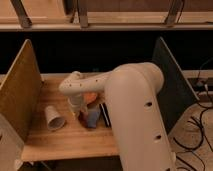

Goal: Place the pepper on the white sponge

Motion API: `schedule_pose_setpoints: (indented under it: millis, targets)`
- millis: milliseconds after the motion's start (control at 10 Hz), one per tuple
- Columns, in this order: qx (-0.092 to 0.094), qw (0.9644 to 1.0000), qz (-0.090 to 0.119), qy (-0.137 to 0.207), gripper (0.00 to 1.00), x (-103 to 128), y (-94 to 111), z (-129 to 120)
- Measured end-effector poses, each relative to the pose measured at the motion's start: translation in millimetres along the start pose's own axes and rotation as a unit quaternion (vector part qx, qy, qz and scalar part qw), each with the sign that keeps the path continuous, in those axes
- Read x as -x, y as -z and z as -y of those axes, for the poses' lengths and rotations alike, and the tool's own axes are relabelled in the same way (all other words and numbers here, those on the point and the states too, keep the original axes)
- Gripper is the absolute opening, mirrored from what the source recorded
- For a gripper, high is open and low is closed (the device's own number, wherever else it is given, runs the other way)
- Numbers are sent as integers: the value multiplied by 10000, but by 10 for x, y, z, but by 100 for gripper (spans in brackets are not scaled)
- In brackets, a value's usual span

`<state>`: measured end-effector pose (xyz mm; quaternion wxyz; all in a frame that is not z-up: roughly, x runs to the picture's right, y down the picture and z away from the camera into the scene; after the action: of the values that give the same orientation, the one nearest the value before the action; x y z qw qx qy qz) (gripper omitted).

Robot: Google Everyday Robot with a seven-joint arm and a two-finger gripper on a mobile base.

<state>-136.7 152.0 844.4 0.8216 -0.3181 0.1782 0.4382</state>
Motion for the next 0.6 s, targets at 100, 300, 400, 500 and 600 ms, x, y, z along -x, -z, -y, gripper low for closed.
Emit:
schedule_pose_setpoints:
  millis: [100, 300, 400, 500, 600]
  targets:
    - [-84, 9997, 24, -218, 0, -67, 69, 162]
    - [-171, 9982, 23, -571, 0, -188, 123, 395]
    - [-202, 9973, 14, -702, 0, -236, 132, 494]
    - [-208, 9973, -1, -703, 2, -243, 128, 497]
    - [-200, 9974, 17, -685, 11, -225, 126, 476]
